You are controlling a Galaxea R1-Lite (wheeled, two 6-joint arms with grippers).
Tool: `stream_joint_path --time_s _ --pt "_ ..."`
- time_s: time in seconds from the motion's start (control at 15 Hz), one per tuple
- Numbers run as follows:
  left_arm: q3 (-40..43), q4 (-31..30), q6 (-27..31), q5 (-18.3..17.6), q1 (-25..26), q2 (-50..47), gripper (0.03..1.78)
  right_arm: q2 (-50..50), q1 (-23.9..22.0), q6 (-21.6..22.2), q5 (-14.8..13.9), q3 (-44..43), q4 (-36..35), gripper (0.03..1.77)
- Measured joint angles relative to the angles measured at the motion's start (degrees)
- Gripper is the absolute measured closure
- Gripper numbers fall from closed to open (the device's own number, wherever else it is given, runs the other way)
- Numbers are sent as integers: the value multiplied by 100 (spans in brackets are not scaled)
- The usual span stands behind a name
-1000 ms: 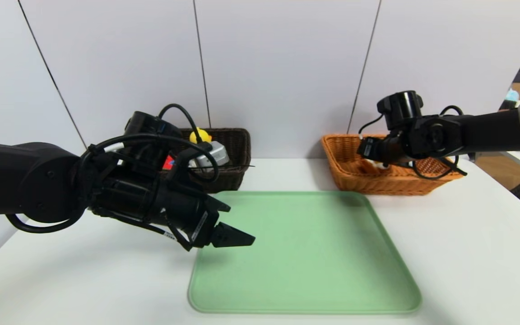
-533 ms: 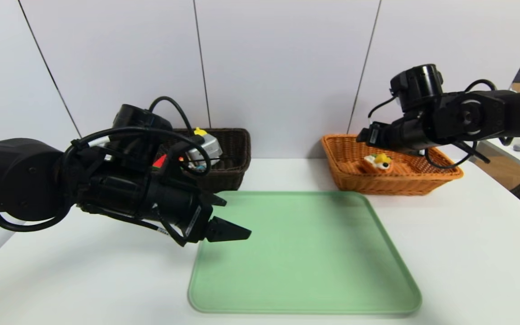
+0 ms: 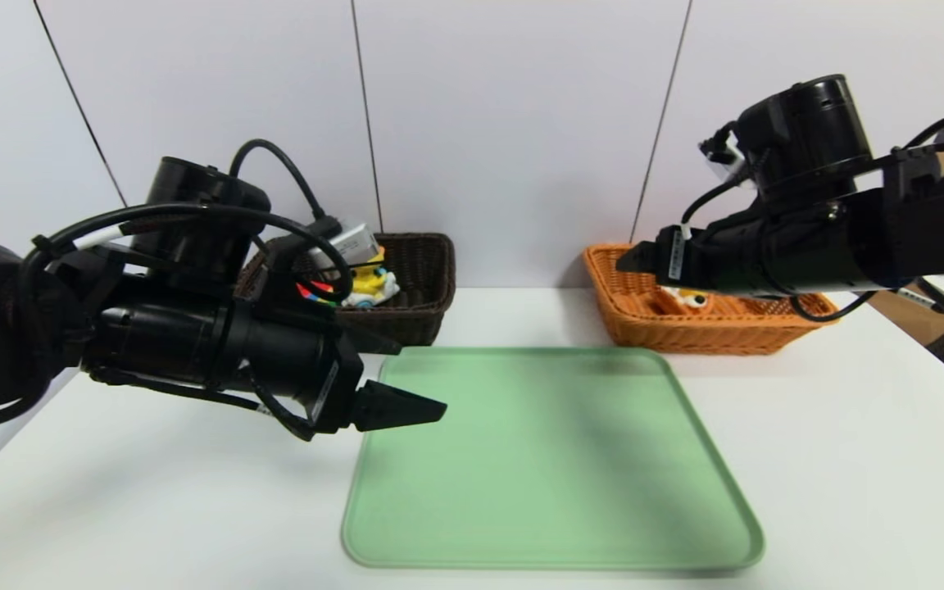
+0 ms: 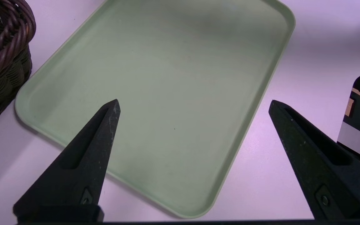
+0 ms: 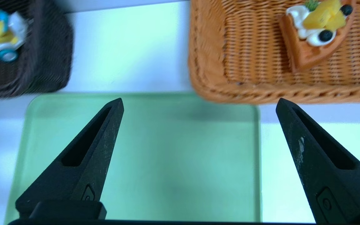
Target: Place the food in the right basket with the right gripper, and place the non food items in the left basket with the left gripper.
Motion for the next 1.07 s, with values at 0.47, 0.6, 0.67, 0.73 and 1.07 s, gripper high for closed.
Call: stream_joint_path --time_s 0.47,0.6,0.67,0.73,1.07 --pt "402 30 60 -9 4 -802 12 -1573 444 -144 596 1000 691 11" --pt "588 33 162 -13 4 -1042 12 -2071 469 -293 829 1358 846 11" --pt "724 37 267 -16 4 -1189 12 -2336 485 -345 863 1559 877 11" --pt "881 35 344 -16 4 -1354 12 -2600 494 -369 883 1758 887 11" --pt "1558 33 427 83 13 -2324 12 -3852 391 -601 901 2684 934 11"
